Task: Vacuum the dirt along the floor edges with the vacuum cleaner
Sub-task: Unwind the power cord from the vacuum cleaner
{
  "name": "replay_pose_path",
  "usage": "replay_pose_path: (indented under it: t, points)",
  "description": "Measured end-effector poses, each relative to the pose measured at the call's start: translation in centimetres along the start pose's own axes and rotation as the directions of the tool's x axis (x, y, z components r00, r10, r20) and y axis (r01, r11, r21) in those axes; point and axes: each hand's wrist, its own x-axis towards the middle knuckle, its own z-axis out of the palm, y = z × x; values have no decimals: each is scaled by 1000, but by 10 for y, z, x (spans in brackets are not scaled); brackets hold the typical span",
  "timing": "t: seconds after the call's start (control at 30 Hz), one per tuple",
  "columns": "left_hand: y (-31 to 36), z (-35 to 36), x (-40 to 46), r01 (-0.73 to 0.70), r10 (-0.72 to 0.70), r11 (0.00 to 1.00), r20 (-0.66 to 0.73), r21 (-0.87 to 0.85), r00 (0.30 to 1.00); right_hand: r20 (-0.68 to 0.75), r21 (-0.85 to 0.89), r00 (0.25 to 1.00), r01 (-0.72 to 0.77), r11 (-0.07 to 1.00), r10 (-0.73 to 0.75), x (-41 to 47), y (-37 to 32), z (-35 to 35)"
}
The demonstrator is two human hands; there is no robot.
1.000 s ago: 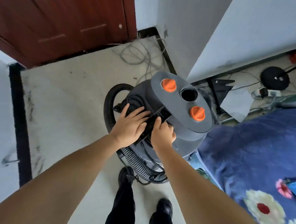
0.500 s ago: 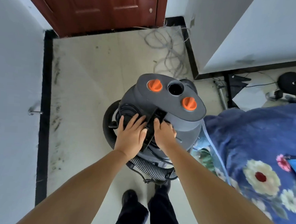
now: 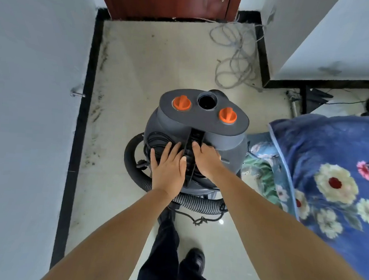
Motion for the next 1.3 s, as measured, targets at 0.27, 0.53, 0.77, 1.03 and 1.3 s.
replay_pose_path:
  t: [0.27, 0.53, 0.77, 1.03, 1.3]
  points:
    - [2, 36, -99, -10, 9, 1000, -45, -7, 999, -58, -39, 997, 52, 998, -54, -86, 38, 44]
    - [6, 63, -183, -64, 64, 998, -19, -22, 998, -62, 39, 998, -26, 999, 29, -171, 75, 70]
    - [14, 99, -286, -38, 37, 997, -16, -60, 999, -8, 46, 999, -40, 998, 40, -262, 112, 101]
    - [15, 133, -405, 66, -65, 997, 22, -38, 998, 91, 5, 995, 28, 1000, -28, -360, 147, 147]
    - [26, 170, -516, 93, -96, 987, -11, -133, 995, 110, -16, 990, 93, 996, -91, -453, 194, 191]
